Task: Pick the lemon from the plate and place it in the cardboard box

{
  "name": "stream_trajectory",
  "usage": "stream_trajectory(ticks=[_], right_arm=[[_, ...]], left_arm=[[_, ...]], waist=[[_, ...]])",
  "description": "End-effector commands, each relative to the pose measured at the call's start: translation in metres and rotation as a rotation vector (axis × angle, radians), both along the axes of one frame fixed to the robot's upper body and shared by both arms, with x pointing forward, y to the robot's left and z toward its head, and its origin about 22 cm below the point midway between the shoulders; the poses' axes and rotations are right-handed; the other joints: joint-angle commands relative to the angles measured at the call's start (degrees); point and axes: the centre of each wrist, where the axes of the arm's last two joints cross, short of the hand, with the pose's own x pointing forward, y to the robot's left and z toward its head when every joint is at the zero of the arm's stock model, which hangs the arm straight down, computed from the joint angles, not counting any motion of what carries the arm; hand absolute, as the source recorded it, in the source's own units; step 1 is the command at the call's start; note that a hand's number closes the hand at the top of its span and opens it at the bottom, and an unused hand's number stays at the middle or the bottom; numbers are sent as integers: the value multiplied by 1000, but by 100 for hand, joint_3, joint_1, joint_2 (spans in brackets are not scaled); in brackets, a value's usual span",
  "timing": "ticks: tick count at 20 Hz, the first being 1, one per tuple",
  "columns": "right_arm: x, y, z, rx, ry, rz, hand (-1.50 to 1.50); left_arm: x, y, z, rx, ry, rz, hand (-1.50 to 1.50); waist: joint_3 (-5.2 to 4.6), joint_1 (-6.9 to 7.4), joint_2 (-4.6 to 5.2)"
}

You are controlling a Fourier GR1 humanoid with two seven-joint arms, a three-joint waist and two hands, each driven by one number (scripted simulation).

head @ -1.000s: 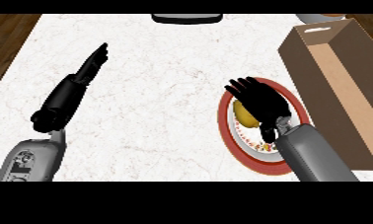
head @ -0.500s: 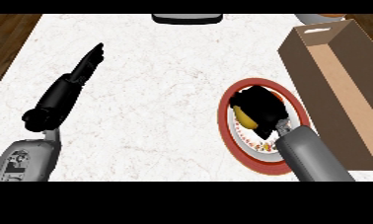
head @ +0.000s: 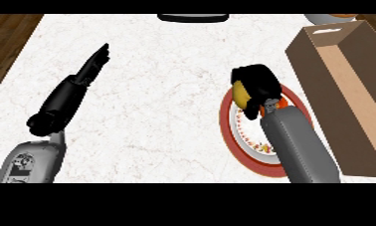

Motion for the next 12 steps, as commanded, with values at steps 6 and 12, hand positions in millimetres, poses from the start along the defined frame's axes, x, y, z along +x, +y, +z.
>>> stream_trajectory(ticks=[6, 12], right_arm=[[63, 50, 59, 104, -220, -308, 150], [75, 67, 110, 41, -398, -304, 150]], left_arm=[[11, -9, 3, 4, -4, -8, 0], [13, 11, -10, 5, -7, 27, 0]], waist=[[3, 96, 11], [-6, -82, -37]])
